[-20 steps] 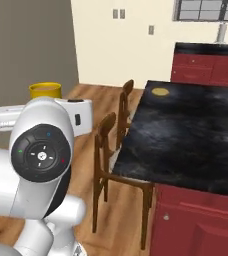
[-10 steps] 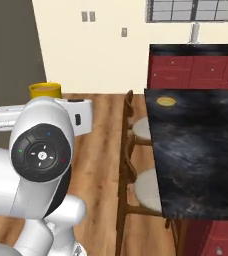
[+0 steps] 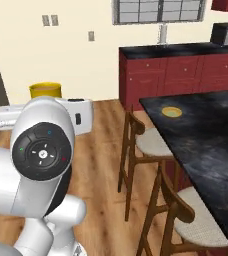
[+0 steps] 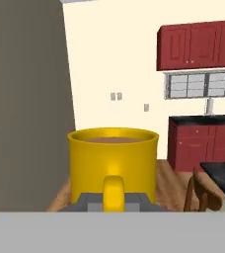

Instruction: Pick the cup of tea, navigate to the dining table, and place it on the saucer.

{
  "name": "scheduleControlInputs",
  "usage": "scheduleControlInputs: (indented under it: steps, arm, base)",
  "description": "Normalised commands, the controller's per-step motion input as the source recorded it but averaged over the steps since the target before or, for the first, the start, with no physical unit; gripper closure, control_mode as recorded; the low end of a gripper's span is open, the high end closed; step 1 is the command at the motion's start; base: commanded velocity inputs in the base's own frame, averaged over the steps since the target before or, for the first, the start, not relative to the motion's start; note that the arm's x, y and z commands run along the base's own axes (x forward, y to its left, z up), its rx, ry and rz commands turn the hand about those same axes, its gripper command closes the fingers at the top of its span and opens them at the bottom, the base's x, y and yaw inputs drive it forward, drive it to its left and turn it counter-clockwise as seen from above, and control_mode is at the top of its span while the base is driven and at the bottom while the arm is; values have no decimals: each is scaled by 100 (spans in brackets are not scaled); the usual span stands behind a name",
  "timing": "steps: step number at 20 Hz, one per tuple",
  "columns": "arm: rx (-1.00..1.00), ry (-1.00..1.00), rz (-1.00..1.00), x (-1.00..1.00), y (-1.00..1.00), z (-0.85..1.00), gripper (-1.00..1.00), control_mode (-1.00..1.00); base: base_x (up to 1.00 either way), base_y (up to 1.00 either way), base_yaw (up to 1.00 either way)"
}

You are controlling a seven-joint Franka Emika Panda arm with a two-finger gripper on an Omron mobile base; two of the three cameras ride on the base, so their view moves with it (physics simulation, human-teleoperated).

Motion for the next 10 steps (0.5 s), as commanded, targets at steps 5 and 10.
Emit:
scheduleControlInputs:
  steps: [5, 10]
  arm:
    - [0, 0, 0, 0, 0, 0, 100, 100]
    - [0, 0, 0, 0, 0, 0, 100, 100]
  base:
    - [71, 85, -49]
    - [65, 79, -51]
